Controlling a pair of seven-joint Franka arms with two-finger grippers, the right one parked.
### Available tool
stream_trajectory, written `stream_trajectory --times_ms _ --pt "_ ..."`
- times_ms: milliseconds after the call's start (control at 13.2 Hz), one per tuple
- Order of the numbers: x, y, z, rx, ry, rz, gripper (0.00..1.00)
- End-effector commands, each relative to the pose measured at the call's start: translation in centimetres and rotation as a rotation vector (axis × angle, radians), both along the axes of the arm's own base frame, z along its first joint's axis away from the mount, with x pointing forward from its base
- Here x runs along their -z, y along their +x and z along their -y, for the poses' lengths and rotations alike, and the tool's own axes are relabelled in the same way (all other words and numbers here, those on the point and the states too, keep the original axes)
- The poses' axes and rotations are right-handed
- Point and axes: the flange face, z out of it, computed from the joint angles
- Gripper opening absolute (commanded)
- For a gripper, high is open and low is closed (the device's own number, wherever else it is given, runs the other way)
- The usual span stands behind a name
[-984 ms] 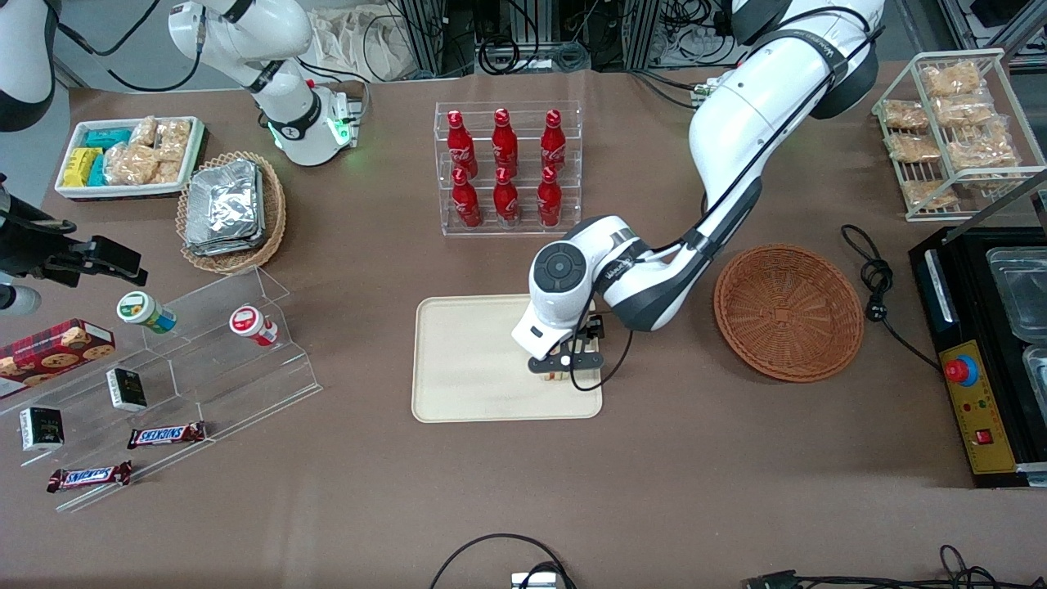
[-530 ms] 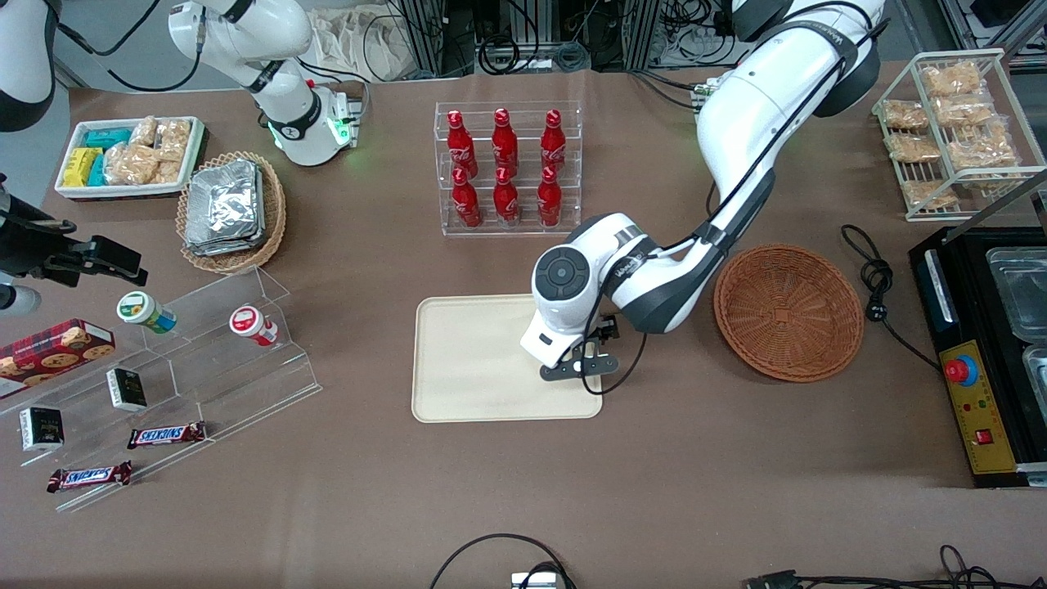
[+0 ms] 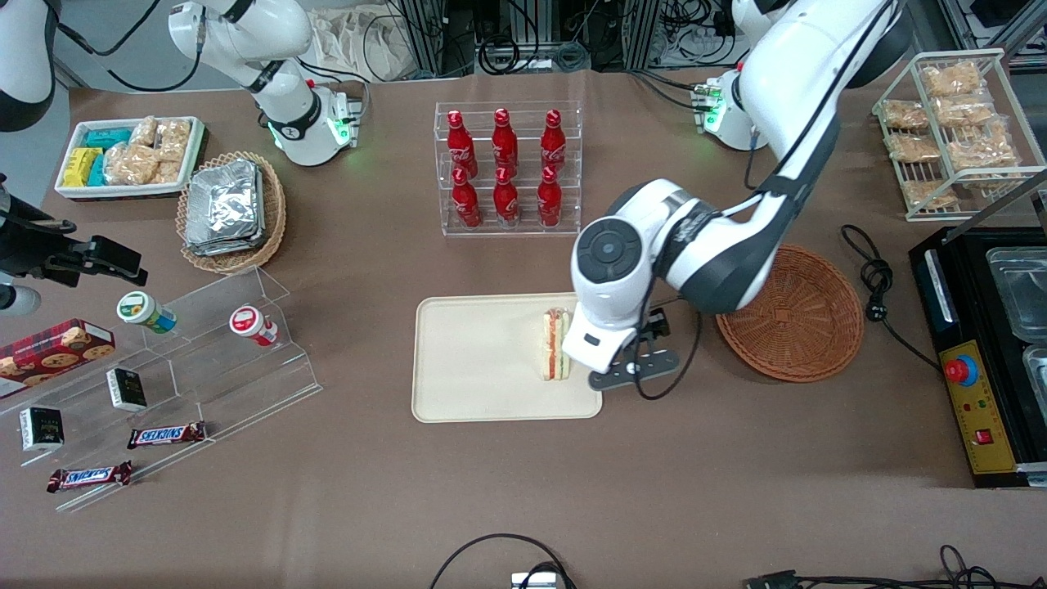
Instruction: Place sandwich from basket to tray
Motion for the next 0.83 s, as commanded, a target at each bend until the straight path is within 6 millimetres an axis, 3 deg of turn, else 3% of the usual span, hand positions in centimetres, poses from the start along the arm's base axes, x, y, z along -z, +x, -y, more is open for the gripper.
stream_trajectory --times_ms 0,303,757 --pt "-4.0 0.6 -3.9 -0.072 0.032 0.026 1.0" --pt "-8.8 2.4 -11.5 -0.18 0.006 0.029 1.0" --pt "-12.8 2.2 -16.7 -0.121 -0.037 -0.01 1.0"
